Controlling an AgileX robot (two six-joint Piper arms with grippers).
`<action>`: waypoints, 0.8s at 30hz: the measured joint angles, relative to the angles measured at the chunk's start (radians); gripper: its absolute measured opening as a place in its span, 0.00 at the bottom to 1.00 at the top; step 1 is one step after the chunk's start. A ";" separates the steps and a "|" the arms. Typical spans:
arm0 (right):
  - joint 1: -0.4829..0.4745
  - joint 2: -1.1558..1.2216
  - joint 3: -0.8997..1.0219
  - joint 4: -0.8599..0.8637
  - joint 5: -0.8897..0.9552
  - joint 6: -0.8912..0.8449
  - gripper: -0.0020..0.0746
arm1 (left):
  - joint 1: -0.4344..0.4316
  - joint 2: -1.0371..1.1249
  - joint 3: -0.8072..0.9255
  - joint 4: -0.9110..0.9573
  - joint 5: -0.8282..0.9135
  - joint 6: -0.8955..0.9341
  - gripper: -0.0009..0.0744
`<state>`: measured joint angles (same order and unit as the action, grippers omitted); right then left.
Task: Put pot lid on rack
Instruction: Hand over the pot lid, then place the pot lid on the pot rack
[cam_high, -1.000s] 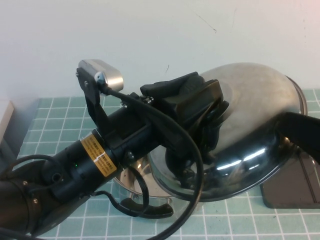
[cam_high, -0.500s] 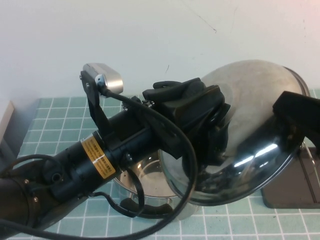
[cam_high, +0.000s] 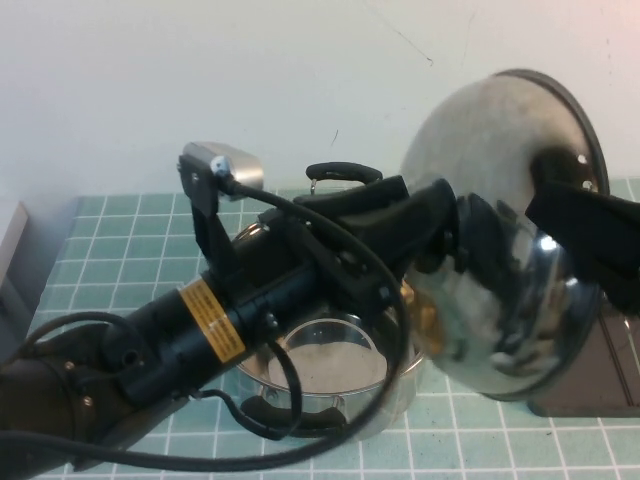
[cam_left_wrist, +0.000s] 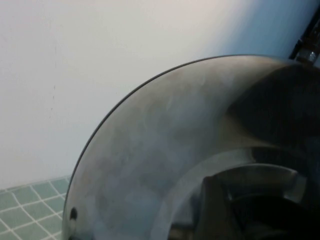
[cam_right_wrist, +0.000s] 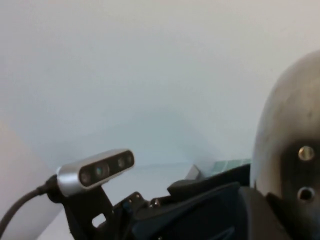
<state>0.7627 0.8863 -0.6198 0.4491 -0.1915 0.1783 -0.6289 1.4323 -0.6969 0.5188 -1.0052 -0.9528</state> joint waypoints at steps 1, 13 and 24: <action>0.004 0.000 0.000 -0.002 0.003 -0.016 0.24 | -0.002 0.003 0.000 0.002 0.003 0.000 0.53; 0.002 0.013 -0.010 -0.025 0.033 -0.198 0.06 | -0.017 0.005 0.000 0.031 -0.013 0.041 0.56; -0.073 -0.107 -0.099 0.224 0.108 -0.658 0.06 | 0.099 -0.117 0.000 0.195 0.239 0.072 0.11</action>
<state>0.6895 0.7790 -0.7183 0.6728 -0.0831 -0.4796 -0.5300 1.3155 -0.6969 0.7137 -0.7661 -0.8807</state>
